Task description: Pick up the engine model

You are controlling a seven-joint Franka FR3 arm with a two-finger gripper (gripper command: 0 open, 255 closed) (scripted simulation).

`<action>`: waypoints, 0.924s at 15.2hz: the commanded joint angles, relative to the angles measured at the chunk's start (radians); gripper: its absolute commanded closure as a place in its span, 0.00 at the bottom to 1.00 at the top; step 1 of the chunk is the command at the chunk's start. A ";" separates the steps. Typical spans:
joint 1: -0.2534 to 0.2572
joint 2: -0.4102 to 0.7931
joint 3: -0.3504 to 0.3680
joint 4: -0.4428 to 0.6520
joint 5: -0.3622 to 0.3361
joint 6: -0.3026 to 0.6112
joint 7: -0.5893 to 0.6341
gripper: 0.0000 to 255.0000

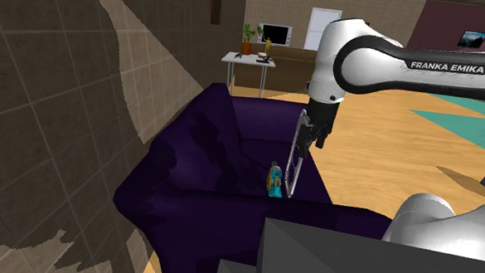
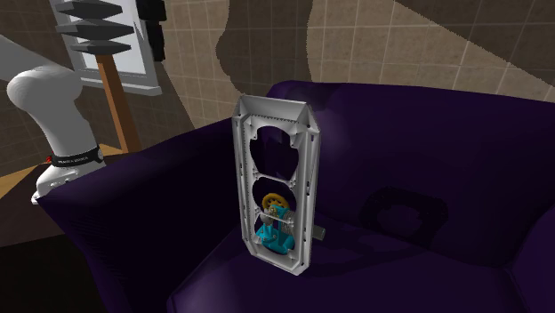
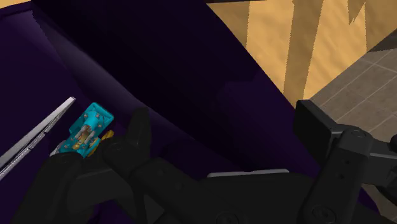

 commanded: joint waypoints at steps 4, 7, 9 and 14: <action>-0.029 0.092 0.001 -0.007 0.002 0.099 0.054 0.00; -0.056 0.192 -0.001 -0.003 0.002 0.193 0.107 0.00; -0.073 0.261 -0.004 0.006 0.002 0.252 0.143 0.00; -0.116 0.439 -0.015 0.048 0.000 0.387 0.227 0.00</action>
